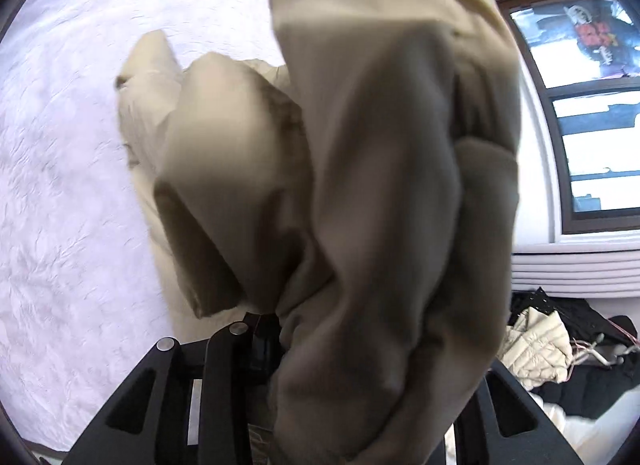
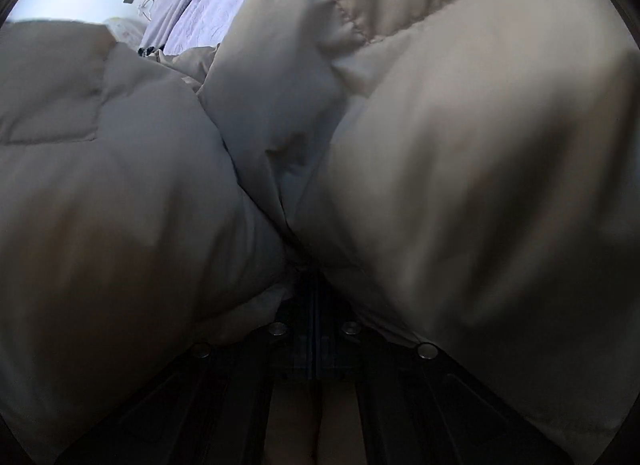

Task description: Fold large clothes

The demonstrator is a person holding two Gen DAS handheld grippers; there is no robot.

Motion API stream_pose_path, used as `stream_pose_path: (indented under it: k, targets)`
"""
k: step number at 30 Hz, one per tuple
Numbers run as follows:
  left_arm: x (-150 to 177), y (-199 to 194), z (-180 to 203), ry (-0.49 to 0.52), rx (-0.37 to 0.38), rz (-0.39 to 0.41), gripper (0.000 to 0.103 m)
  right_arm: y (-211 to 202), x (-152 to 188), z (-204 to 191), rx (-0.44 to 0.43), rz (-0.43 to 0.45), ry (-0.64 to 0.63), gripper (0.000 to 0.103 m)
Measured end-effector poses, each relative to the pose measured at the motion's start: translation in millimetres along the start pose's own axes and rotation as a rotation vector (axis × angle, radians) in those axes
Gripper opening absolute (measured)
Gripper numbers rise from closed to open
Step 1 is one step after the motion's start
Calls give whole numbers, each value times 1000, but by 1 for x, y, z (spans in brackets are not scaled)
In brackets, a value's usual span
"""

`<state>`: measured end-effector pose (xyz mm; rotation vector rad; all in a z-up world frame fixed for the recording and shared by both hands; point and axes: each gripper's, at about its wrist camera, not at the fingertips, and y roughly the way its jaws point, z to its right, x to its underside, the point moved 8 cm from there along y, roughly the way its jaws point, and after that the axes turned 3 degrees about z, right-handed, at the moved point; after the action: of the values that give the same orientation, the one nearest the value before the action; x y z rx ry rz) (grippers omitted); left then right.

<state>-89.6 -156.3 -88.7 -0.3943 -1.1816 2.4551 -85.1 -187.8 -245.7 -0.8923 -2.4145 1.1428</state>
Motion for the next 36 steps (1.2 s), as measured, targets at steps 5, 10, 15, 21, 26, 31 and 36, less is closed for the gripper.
stream_pose_path:
  k: [5, 10, 15, 21, 26, 31, 36]
  targets:
    - [-13, 30, 39, 26, -39, -34, 61, -64, 5, 16, -62, 79, 23, 1]
    - [-18, 75, 74, 70, 68, -110, 79, -131, 25, 56, -53, 204, 88, 3]
    - [-22, 129, 105, 169, 173, -158, 94, -170, 53, 89, -33, 295, 187, 3]
    - [-29, 152, 104, 241, 109, -109, 94, -217, 96, 97, 9, 389, 217, 70]
    - [-36, 163, 107, 288, 73, -96, 94, -248, 116, 56, -107, 423, 113, 71]
    - [-25, 116, 75, 366, 40, -45, 94, -233, 88, 18, -53, 412, 58, 80]
    - [-50, 39, 61, 439, -19, 207, 94, -220, 58, 29, 183, 424, 90, 13]
